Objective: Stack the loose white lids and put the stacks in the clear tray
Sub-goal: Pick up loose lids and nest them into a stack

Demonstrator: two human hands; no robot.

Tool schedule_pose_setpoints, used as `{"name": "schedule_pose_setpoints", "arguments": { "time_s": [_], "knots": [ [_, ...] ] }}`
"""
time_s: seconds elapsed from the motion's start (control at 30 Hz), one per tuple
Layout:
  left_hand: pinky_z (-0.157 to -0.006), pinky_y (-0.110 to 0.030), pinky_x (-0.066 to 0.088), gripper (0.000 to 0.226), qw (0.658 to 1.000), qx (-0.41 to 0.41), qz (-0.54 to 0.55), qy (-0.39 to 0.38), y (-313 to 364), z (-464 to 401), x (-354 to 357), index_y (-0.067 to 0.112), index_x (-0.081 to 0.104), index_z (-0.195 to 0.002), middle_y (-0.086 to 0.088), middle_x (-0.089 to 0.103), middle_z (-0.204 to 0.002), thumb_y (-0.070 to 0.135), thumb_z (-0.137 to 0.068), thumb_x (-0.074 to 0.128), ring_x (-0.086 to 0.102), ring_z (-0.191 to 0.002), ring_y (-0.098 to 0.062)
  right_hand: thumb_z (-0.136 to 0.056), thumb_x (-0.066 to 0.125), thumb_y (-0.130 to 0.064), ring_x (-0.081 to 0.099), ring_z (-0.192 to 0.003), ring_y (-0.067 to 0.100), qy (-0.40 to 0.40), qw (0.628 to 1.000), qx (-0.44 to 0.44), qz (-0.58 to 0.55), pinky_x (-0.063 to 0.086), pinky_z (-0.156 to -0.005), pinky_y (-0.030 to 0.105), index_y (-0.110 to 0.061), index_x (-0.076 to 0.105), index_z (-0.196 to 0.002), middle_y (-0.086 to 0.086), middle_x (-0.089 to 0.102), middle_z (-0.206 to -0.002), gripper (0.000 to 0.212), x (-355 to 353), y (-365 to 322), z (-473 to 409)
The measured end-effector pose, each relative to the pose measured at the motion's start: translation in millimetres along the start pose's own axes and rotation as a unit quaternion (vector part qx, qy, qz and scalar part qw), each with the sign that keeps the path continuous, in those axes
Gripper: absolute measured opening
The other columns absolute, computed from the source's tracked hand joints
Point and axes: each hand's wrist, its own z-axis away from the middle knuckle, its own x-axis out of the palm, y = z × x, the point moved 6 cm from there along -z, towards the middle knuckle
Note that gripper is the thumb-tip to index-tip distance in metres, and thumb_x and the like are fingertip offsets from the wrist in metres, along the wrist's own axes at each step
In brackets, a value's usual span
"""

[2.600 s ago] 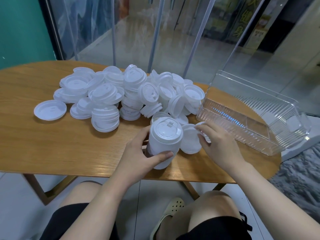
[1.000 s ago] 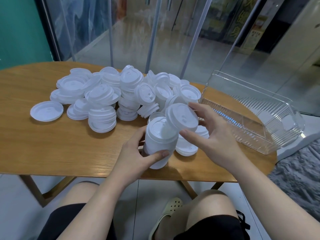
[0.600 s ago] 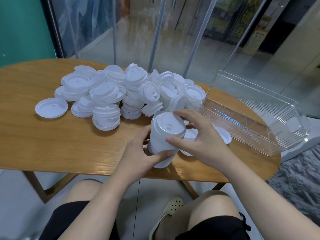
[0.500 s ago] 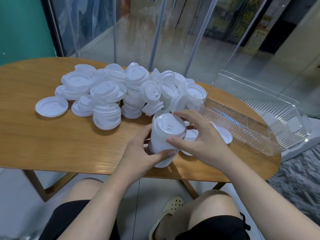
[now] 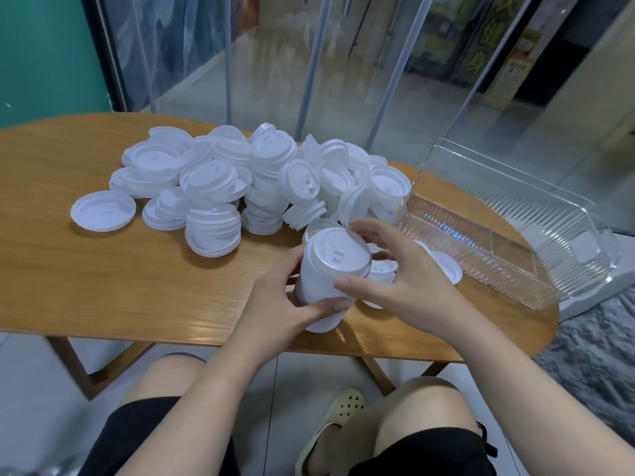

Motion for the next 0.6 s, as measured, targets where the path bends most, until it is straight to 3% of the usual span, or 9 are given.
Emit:
{"name": "schedule_pose_setpoints", "arguments": {
  "time_s": [0.1,0.17,0.23,0.4,0.47,0.53,0.6],
  "knots": [
    [-0.081,-0.007,0.048,0.076,1.0,-0.004,0.001,0.0,1,0,-1,0.053,0.056,-0.127,0.03,0.067,-0.119,0.027,-0.067,0.094,0.061,-0.112,0.005,-0.084,0.065,-0.06,0.055,-0.127,-0.001,0.026,0.999,-0.002,-0.029,0.044,-0.102,0.023,-0.037,0.057,-0.134,-0.021,0.063,-0.13,0.056,-13,11,-2],
    [-0.081,-0.005,0.047,0.076,1.0,-0.006,-0.003,0.001,1,0,-1,0.055,0.055,-0.126,0.034,0.066,-0.118,0.025,-0.067,0.094,0.059,-0.111,0.009,-0.093,0.064,-0.035,0.056,-0.122,-0.003,0.06,0.998,0.01,-0.002,0.046,-0.101,0.025,-0.029,0.062,-0.131,-0.018,0.064,-0.127,0.038,-22,30,-7],
    [-0.081,-0.004,0.046,0.076,1.0,-0.007,-0.009,0.001,0,0,-1,0.057,0.054,-0.125,0.036,0.064,-0.118,0.025,-0.069,0.094,0.058,-0.111,0.011,-0.095,0.062,-0.015,0.055,-0.115,-0.003,0.059,0.994,0.041,0.082,0.045,-0.104,0.028,-0.023,0.064,-0.129,-0.013,0.063,-0.128,0.036,-23,53,-12],
    [-0.081,-0.005,0.047,0.076,1.0,-0.006,-0.01,0.002,0,0,-1,0.056,0.054,-0.124,0.036,0.065,-0.117,0.024,-0.068,0.094,0.058,-0.111,0.011,-0.093,0.063,-0.019,0.058,-0.124,0.017,-0.055,0.968,0.055,0.24,0.041,-0.111,0.045,-0.016,0.069,-0.128,-0.006,0.065,-0.134,0.036,3,95,-15],
    [-0.081,-0.004,0.046,0.075,1.0,-0.005,-0.012,0.0,1,1,-1,0.057,0.054,-0.123,0.038,0.064,-0.116,0.023,-0.069,0.094,0.058,-0.11,0.012,-0.093,0.063,-0.018,0.061,-0.108,0.014,-0.037,0.963,0.027,0.265,0.042,-0.105,0.043,-0.021,0.073,-0.116,-0.01,0.07,-0.116,0.025,6,97,-14],
    [-0.081,-0.005,0.047,0.075,1.0,-0.006,-0.01,-0.001,1,0,-1,0.057,0.055,-0.123,0.037,0.065,-0.116,0.025,-0.068,0.094,0.058,-0.11,0.011,-0.094,0.063,-0.015,0.056,-0.084,0.009,-0.001,0.965,0.002,0.262,0.042,-0.09,0.037,-0.024,0.071,-0.096,-0.017,0.064,-0.086,0.012,4,96,-14],
    [-0.081,-0.006,0.048,0.074,1.0,-0.011,-0.003,-0.003,0,0,-1,0.055,0.056,-0.125,0.034,0.067,-0.117,0.031,-0.065,0.093,0.06,-0.11,0.009,-0.096,0.063,-0.014,0.054,-0.075,0.011,0.034,0.973,-0.004,0.227,0.039,-0.078,0.033,-0.022,0.068,-0.089,-0.015,0.059,-0.073,0.012,-1,94,-13]
  ]
}}
